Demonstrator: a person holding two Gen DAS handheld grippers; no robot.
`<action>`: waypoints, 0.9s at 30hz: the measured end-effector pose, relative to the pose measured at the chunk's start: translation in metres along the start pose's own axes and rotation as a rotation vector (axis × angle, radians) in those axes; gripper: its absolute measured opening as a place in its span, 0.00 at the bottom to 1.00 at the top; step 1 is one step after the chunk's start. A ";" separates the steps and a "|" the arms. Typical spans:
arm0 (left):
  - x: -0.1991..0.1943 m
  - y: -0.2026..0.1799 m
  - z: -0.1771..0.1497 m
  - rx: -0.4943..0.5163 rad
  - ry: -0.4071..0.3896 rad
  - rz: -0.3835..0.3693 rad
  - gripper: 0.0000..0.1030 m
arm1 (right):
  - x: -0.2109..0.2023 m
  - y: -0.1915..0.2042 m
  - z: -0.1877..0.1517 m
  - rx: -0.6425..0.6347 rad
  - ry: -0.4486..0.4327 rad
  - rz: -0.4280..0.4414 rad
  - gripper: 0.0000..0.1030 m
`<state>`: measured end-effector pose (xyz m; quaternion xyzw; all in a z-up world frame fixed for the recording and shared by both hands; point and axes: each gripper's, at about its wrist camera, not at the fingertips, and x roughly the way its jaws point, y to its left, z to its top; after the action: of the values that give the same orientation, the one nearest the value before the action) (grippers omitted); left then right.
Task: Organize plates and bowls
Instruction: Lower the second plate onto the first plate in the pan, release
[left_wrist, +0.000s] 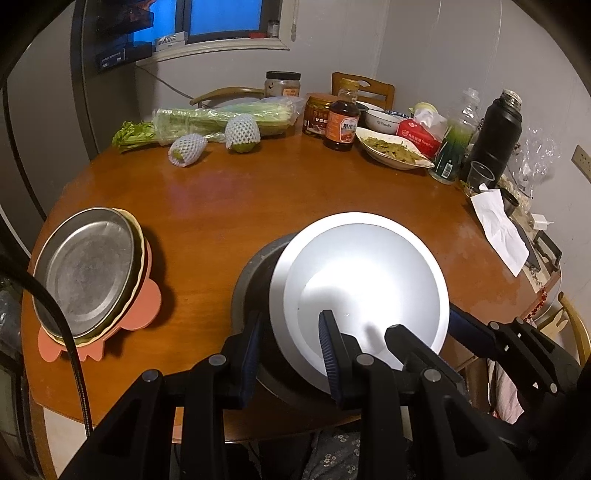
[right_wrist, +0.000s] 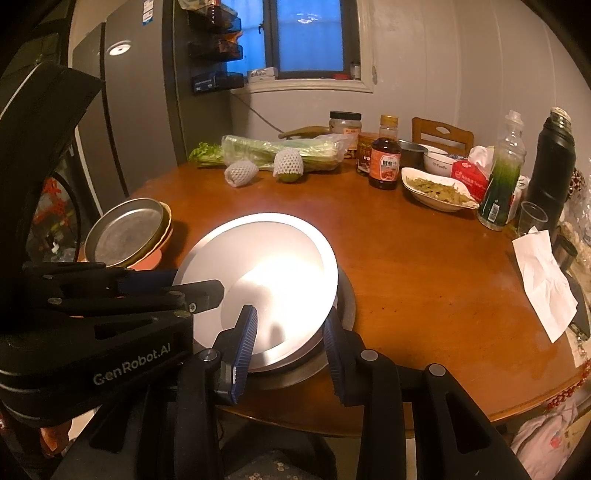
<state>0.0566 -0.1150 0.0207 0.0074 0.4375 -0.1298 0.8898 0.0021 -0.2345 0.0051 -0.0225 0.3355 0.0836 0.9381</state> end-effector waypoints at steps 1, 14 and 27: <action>0.000 0.002 0.000 -0.005 -0.001 -0.001 0.30 | 0.000 0.000 0.000 0.000 -0.001 -0.002 0.37; -0.003 0.015 0.003 -0.053 -0.006 -0.046 0.30 | 0.003 0.000 0.004 0.020 0.007 -0.001 0.43; -0.006 0.021 0.011 -0.057 -0.003 -0.071 0.36 | 0.003 -0.006 0.017 0.024 -0.008 -0.013 0.49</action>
<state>0.0668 -0.0952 0.0306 -0.0338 0.4395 -0.1488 0.8852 0.0159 -0.2388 0.0166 -0.0134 0.3324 0.0734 0.9402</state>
